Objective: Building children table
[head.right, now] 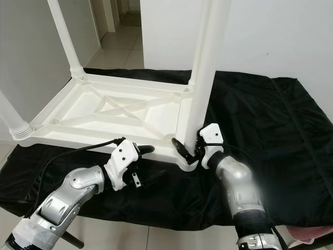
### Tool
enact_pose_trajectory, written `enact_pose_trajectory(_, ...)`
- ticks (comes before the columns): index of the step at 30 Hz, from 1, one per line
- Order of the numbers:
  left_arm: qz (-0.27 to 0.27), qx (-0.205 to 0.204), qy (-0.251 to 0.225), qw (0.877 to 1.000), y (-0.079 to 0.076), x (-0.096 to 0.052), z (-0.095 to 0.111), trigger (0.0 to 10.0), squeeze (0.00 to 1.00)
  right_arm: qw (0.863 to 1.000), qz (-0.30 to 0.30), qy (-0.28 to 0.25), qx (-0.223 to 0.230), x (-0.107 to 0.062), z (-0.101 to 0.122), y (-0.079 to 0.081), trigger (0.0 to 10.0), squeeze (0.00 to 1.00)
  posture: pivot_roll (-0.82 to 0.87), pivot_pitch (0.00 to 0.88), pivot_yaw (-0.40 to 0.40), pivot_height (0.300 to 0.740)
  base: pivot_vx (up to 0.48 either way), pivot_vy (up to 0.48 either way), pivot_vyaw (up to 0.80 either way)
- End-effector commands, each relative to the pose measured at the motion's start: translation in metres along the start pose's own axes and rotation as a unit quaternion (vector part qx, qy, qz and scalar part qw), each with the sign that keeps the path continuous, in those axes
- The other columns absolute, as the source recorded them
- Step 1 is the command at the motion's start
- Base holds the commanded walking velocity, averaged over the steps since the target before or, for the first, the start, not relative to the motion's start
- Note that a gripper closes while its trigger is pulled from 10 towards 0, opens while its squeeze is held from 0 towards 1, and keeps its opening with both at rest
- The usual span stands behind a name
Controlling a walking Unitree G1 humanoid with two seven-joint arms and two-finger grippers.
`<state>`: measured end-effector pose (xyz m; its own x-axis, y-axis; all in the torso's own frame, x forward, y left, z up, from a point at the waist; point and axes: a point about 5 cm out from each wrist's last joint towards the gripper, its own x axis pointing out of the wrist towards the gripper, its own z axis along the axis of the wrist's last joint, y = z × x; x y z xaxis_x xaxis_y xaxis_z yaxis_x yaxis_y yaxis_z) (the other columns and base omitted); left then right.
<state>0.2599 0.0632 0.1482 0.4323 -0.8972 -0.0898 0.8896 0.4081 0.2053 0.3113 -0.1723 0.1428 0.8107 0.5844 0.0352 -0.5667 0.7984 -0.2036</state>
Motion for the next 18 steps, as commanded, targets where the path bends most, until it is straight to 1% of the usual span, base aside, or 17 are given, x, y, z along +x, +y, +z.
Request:
enact_pose_trajectory(1,-0.042,-0.004,0.003,0.999,-0.0067,-0.0005,-0.0009,10.0,0.00,1.000,0.011,0.003,0.002,0.0031,-0.0015,0.0024,0.0,0.00,-0.05,0.022,0.044,0.740,0.000,0.000,0.00)
enact_pose_trajectory(5,-0.042,-0.004,0.004,0.999,-0.0069,-0.0003,-0.0010,10.0,0.00,1.000,0.012,0.003,0.004,0.0036,-0.0019,0.0032,0.0,0.00,-0.05,0.022,0.044,0.740,0.000,0.000,0.00)
enact_pose_trajectory(10,-0.044,-0.004,0.004,0.999,-0.0081,-0.0001,-0.0015,10.0,0.00,1.000,0.023,0.010,0.019,0.0031,-0.0081,0.0095,0.0,0.00,-0.05,0.016,0.037,0.740,0.000,0.000,0.00)
enact_pose_trajectory(11,-0.045,-0.005,0.005,0.999,-0.0085,-0.0002,-0.0017,10.0,0.00,0.999,0.023,0.012,0.022,0.0027,-0.0097,0.0108,1.3,0.00,-0.05,0.016,0.037,0.740,0.000,0.000,0.00)
enact_pose_trajectory(12,-0.045,-0.005,0.005,0.999,-0.0085,-0.0002,-0.0017,10.0,0.00,0.999,0.023,0.012,0.022,0.0027,-0.0097,0.0108,1.3,0.00,-0.05,0.016,0.037,0.740,0.000,0.000,0.00)
enact_pose_trajectory(13,-0.046,-0.006,0.005,0.999,-0.0092,-0.0005,-0.0020,10.0,0.00,0.999,0.019,0.014,0.029,0.0025,-0.0109,0.0112,10.0,0.00,-0.06,0.015,0.038,0.740,0.000,0.000,0.00)
enact_pose_trajectory(14,-0.047,-0.006,0.005,0.999,-0.0105,-0.0001,-0.0026,10.0,0.00,0.999,0.009,0.012,0.039,0.0026,-0.0111,0.0110,10.0,0.00,-0.06,0.011,0.039,0.740,0.000,0.000,0.00)
enact_pose_trajectory(15,-0.047,-0.006,0.005,0.999,-0.0105,-0.0001,-0.0026,10.0,0.00,0.999,0.009,0.012,0.039,0.0026,-0.0111,0.0110,10.0,0.00,-0.06,0.011,0.039,0.740,0.000,0.000,0.00)
enact_pose_trajectory(17,-0.051,-0.007,0.003,0.999,-0.0120,0.0014,-0.0020,10.0,0.00,0.998,-0.046,0.018,0.031,0.0047,-0.0087,0.0085,10.0,0.00,-0.05,0.008,0.034,0.740,0.000,0.000,0.00)
enact_pose_trajectory(18,-0.051,-0.007,0.003,0.999,-0.0120,0.0014,-0.0020,10.0,0.00,0.998,-0.046,0.018,0.031,0.0047,-0.0087,0.0085,10.0,0.00,-0.05,0.008,0.034,0.740,0.000,0.000,0.00)
